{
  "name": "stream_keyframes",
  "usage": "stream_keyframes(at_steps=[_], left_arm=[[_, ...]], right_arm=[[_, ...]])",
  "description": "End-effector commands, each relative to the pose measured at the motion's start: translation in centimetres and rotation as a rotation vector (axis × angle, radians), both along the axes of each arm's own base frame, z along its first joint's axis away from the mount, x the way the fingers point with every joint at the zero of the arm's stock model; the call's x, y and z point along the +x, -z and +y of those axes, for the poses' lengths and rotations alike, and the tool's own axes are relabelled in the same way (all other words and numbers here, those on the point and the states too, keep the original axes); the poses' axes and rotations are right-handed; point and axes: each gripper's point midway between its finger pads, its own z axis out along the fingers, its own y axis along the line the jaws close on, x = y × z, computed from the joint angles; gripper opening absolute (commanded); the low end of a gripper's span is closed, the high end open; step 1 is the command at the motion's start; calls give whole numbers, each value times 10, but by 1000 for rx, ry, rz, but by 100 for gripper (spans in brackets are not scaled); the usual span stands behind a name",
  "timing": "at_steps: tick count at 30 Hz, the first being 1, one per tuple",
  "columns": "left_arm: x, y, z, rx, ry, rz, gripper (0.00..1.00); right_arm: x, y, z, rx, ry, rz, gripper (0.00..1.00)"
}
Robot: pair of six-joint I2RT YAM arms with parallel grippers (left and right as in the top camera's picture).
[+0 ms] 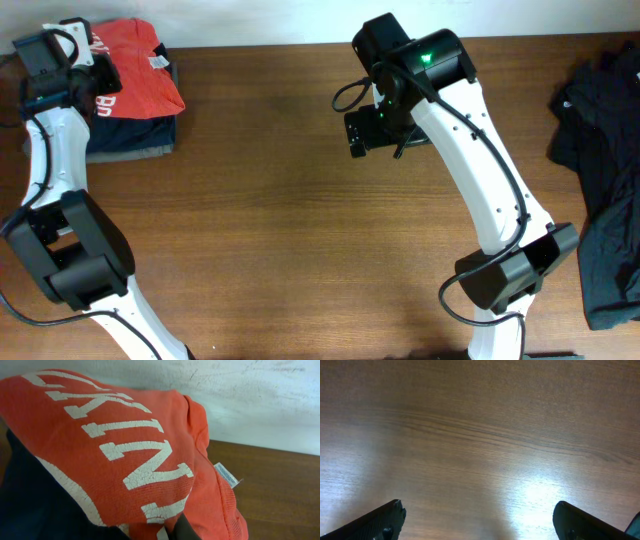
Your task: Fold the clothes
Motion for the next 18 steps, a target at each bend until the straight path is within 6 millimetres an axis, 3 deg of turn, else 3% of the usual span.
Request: stream_keyframes(at_steps=[1,7,12,18], left_arm=[[5,-19,8,40,16,-41,1],[3,-9,25,57,-3,-29,1],[3,23,44,52,-30,12,5],[-8,60,87,109,-163,89,8]], right_arm=[[0,-2,-2,-3,-11,-2,99],[0,-2,-2,-2,-11,-2,99],[-1,-2,-1,-1,-12,-2,99],[-1,-2,-1,1,-12,0,99]])
